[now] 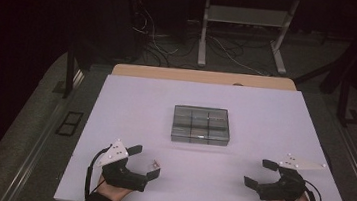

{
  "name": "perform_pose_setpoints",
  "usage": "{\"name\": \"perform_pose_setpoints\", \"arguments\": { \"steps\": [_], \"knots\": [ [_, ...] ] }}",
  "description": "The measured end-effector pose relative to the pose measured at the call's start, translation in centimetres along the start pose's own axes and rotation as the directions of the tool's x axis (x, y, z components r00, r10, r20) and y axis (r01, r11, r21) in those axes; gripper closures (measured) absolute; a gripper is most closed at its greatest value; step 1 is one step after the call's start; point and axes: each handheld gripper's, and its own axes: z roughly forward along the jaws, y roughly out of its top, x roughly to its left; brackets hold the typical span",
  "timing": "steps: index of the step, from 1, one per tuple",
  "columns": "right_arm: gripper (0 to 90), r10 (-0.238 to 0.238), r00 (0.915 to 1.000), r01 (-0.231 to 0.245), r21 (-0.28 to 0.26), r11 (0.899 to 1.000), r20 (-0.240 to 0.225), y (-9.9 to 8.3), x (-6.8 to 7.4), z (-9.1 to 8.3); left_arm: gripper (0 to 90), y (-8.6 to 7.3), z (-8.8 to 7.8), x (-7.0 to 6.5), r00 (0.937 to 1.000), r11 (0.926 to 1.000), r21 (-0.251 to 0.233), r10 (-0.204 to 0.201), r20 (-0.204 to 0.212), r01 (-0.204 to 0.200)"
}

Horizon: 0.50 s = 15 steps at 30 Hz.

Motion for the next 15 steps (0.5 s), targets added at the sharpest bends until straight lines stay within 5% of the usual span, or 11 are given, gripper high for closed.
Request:
{"name": "perform_pose_setpoints", "arguments": {
  "steps": [15],
  "knots": [
    [0.7,0.013,0.9999,-0.013,-0.012,1.000,-0.011,-0.14,0.16,-0.26,0.0,0.07,0.01,-0.06,1.0000,1.0000,0.005,0.000,0.001,0.000]
  ]
}}
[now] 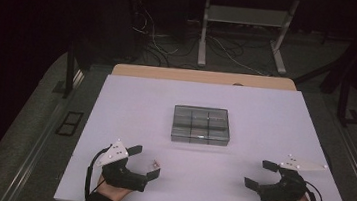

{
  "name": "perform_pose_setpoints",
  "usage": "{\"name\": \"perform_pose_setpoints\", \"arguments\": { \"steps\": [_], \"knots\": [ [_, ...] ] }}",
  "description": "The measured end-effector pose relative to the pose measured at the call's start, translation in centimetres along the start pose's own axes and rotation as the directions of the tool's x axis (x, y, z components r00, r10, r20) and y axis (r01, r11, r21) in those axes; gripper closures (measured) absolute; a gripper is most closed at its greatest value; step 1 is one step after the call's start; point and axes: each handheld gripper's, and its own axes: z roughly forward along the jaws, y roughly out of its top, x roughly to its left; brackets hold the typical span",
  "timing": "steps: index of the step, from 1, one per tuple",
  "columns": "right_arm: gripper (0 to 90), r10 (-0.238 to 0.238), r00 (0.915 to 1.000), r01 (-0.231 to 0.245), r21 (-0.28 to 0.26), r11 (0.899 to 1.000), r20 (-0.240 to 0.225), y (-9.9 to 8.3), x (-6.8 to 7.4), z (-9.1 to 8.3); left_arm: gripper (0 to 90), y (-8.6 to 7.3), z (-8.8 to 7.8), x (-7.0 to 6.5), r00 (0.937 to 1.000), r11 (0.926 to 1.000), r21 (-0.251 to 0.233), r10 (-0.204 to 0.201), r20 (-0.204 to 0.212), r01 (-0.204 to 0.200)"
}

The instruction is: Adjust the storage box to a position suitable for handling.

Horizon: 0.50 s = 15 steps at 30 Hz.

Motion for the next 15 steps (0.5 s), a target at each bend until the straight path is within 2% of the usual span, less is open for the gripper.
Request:
{"name": "perform_pose_setpoints", "arguments": {
  "steps": [15],
  "knots": [
    [0.7,0.007,1.0000,-0.007,0.005,1.000,-0.001,0.01,-0.03,-0.08,0.0,0.83,0.12,-0.26,0.9999,0.9995,0.029,0.009,0.014,-0.010]
  ]
}}
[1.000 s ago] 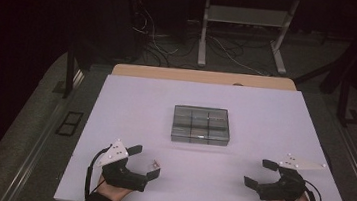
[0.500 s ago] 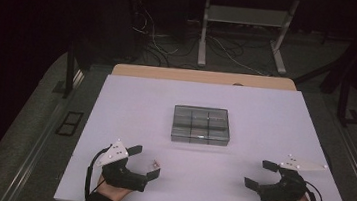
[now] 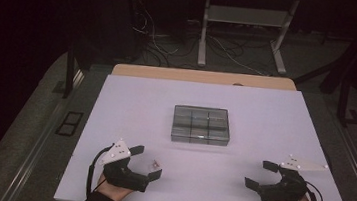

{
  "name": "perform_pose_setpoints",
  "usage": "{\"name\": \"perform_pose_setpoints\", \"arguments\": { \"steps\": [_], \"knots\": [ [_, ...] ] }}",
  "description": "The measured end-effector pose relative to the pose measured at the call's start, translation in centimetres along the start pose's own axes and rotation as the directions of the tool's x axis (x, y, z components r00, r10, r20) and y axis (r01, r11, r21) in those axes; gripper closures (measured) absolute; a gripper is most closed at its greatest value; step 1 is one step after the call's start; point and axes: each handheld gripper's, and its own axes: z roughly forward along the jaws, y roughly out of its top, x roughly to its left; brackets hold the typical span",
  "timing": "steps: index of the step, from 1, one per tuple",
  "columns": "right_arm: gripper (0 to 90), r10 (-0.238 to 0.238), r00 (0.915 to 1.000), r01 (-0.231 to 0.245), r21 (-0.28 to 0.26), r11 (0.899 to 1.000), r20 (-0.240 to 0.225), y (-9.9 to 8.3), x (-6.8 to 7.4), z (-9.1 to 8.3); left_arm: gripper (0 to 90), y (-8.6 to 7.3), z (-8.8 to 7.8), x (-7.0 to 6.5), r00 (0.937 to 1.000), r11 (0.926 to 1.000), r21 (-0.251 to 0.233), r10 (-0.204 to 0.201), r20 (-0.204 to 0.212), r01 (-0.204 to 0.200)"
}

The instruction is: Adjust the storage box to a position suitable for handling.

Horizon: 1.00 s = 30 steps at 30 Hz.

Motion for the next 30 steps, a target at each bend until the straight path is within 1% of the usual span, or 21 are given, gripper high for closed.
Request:
{"name": "perform_pose_setpoints", "arguments": {
  "steps": [1,2,7,11,12,14,16,17,20,30],
  "knots": [
    [0.7,-0.001,1.0000,0.001,0.001,1.000,0.001,0.0,0.0,0.0,0.0,0.1,0.0,0.0,1.0000,1.0000,-0.003,-0.004,-0.001,0.004],
    [0.7,-0.001,1.0000,0.001,0.001,1.000,0.001,0.0,0.0,0.0,0.0,0.3,0.0,0.1,1.0000,1.0000,0.001,0.002,0.001,-0.002],
    [0.7,0.004,1.0000,-0.004,0.007,1.000,0.008,0.0,-0.1,-0.1,0.0,0.8,-0.1,0.2,1.0000,0.9998,0.018,0.005,0.004,-0.005],
    [0.7,0.007,0.9999,-0.007,0.011,1.000,0.011,0.1,-0.1,-0.2,0.0,1.6,-0.2,0.5,0.9999,0.9995,0.031,0.007,0.009,-0.008],
    [0.7,0.004,0.9999,-0.005,0.008,1.000,0.011,0.1,-0.1,-0.2,0.0,1.7,-0.2,0.5,0.9999,0.9995,0.031,0.003,0.012,-0.003],
    [0.7,-0.001,0.9999,0.001,0.010,1.000,0.013,0.2,0.0,-0.2,0.0,1.9,-0.3,0.6,0.9999,0.9993,0.036,0.006,0.013,-0.006],
    [0.7,0.003,0.9999,-0.004,0.017,1.000,0.014,0.3,0.0,-0.1,0.0,2.4,-0.3,0.8,0.9999,0.9991,0.043,0.005,0.013,-0.005],
    [0.7,-0.002,0.9999,0.002,0.018,1.000,0.016,0.3,0.0,-0.1,0.0,2.6,-0.3,0.9,0.9999,0.9988,0.048,0.004,0.016,-0.005],
    [0.7,0.000,0.9999,0.000,0.019,1.000,0.016,0.4,-0.1,0.0,0.0,3.1,-0.1,1.2,0.9999,0.9987,0.052,-0.001,0.017,0.000],
    [0.7,-0.014,0.9998,0.014,0.028,1.000,0.013,1.3,0.1,0.0,0.0,4.5,1.2,1.6,0.9992,0.9961,0.087,0.011,0.039,-0.014]
  ]
}}
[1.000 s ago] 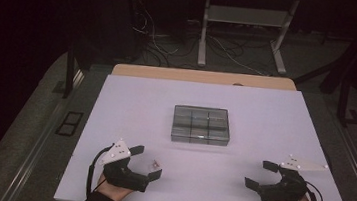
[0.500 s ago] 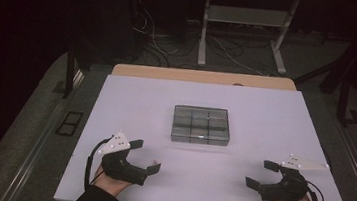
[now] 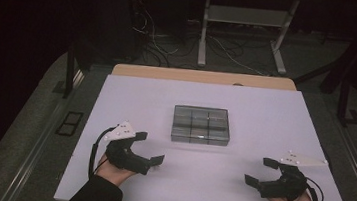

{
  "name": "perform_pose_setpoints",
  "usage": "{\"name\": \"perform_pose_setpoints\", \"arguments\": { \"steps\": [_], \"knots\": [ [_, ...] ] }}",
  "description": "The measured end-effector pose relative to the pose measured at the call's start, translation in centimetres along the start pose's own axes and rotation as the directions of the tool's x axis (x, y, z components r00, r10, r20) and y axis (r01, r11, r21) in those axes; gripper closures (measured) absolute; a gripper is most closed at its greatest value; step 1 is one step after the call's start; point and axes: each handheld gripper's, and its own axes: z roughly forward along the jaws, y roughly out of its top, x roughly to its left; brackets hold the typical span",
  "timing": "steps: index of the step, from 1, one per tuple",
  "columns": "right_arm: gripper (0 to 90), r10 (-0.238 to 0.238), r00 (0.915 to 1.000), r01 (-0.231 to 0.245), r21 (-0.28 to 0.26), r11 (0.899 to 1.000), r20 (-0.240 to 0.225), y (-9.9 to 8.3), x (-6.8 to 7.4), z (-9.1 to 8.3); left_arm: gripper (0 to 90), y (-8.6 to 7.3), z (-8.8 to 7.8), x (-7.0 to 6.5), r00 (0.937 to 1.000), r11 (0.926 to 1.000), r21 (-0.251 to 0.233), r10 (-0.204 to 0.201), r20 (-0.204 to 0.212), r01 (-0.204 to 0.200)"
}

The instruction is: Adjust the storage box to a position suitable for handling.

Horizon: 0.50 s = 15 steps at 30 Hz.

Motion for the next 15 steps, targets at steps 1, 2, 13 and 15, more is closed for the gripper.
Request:
{"name": "perform_pose_setpoints", "arguments": {
  "steps": [1,2,13,15],
  "knots": [
    [0.7,-0.001,1.0000,0.001,0.003,1.000,-0.001,0.1,0.0,0.0,0.0,0.1,0.1,0.1,1.0000,1.0000,0.006,0.003,0.001,-0.003],
    [0.7,-0.002,1.0000,0.002,0.002,1.000,-0.001,0.2,0.0,0.1,0.0,0.3,0.2,0.1,1.0000,1.0000,0.006,0.001,0.001,-0.001],
    [0.7,-0.005,0.9999,0.005,0.013,1.000,-0.010,1.4,-0.1,0.3,0.0,1.7,1.3,0.8,0.9999,0.9995,0.028,0.012,0.005,-0.012],
    [0.7,-0.007,0.9999,0.007,0.015,1.000,-0.010,1.6,-0.2,0.3,0.0,1.9,1.4,0.9,0.9999,0.9995,0.028,0.012,0.006,-0.012]
  ]
}}
